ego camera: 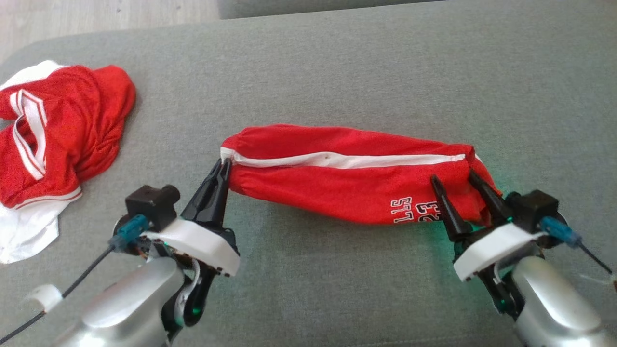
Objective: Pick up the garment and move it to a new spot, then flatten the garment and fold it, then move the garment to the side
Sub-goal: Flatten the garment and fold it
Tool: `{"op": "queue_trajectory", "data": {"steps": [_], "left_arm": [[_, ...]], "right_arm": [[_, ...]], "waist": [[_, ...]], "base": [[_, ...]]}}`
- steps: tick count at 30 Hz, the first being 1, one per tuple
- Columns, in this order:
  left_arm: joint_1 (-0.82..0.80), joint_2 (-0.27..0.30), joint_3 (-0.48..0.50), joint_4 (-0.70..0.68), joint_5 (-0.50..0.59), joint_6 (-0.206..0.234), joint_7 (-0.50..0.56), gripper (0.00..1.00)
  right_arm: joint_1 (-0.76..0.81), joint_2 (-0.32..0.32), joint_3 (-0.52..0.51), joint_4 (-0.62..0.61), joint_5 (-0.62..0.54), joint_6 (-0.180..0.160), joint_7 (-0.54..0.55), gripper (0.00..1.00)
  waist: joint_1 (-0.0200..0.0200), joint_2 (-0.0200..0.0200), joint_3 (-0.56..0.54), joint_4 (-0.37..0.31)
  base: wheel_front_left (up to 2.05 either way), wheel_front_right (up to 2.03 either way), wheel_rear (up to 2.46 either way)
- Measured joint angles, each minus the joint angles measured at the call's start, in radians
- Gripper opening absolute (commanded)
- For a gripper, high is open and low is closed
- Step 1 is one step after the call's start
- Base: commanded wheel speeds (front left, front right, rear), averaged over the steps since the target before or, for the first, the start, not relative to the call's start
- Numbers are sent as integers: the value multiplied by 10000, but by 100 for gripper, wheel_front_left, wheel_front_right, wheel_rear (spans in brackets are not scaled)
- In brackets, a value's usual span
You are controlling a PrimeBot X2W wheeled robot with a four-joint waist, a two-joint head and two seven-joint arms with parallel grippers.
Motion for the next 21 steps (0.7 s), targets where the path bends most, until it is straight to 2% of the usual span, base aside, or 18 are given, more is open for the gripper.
{"op": "queue_trajectory", "data": {"steps": [9,20,21], "left_arm": [[-3,-267,-4,240,94,-184,0,0],[-6,-430,0,481,161,-395,0,0],[-6,-445,2,487,161,-435,0,0]], "right_arm": [[-1153,-516,1994,1221,1977,0,0,100],[-2271,-1406,3741,1256,4291,0,0,100],[-2328,-1461,3831,1254,4428,0,0,95]], "waist": [[0,0,12,195],[0,0,-101,379],[0,0,-110,397]], "base": [[0,0,0],[0,0,0],[0,0,0]]}}
